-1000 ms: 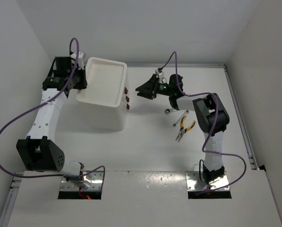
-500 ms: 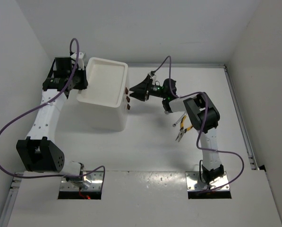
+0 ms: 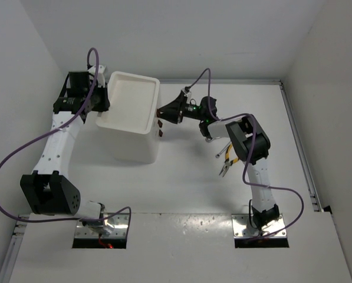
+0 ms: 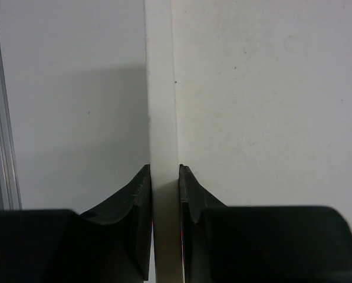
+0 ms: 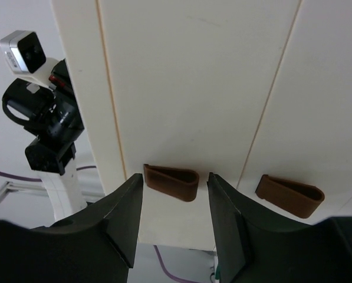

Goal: Sort the tools into containers

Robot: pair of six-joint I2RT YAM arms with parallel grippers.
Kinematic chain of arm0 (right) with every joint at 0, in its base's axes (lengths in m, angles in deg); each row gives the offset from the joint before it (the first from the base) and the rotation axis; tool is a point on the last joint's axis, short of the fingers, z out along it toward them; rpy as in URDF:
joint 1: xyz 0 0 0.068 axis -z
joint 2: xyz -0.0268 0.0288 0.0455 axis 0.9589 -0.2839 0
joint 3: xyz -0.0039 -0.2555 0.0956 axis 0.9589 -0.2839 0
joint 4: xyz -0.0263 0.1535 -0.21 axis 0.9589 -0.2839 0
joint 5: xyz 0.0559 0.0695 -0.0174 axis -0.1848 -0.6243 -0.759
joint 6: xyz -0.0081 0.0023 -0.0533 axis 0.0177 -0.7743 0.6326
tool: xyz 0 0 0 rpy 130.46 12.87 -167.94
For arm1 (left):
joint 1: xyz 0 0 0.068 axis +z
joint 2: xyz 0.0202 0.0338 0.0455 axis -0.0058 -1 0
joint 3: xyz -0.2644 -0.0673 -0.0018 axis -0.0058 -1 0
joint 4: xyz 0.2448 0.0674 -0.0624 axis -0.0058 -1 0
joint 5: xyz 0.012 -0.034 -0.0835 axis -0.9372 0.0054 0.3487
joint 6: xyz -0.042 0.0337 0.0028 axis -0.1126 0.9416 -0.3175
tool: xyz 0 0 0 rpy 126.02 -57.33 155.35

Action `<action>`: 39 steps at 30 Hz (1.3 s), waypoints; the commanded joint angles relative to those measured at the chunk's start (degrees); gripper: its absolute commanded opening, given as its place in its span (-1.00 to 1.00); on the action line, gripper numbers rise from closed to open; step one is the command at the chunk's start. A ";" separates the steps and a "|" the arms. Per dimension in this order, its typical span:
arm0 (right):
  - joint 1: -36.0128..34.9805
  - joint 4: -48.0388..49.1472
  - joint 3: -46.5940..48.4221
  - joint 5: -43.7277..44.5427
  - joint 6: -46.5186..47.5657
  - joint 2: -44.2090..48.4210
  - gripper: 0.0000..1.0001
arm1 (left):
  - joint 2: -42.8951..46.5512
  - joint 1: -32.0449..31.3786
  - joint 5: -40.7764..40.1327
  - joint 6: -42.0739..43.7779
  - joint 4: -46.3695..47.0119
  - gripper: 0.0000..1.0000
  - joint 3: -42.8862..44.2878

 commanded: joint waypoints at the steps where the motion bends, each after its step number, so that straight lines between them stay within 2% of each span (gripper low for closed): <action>1: -0.60 5.60 2.37 0.76 -0.69 0.02 -0.10 | 0.86 -2.45 6.09 0.01 -3.39 -1.00 -1.29; 3: -0.60 5.60 2.37 0.76 -0.69 0.02 -0.16 | 0.86 -2.45 6.09 0.01 -3.39 -1.00 -1.29; 8: -0.60 6.29 1.85 1.29 -0.69 0.54 -0.70 | 0.86 -2.45 6.09 0.01 -3.39 -1.00 -1.82; 13: 0.71 6.92 -1.31 1.29 -0.16 3.35 -0.99 | 0.86 -2.45 5.57 0.01 -3.39 -1.00 -2.34; 24: 7.56 7.96 -10.19 -1.87 0.37 11.61 -1.00 | 1.91 -2.45 2.40 -1.14 -2.34 -1.00 -2.35; 39: 13.71 10.43 -20.92 -6.18 -0.16 16.19 -1.00 | 1.91 -1.39 1.87 -1.66 -1.28 -1.00 -2.35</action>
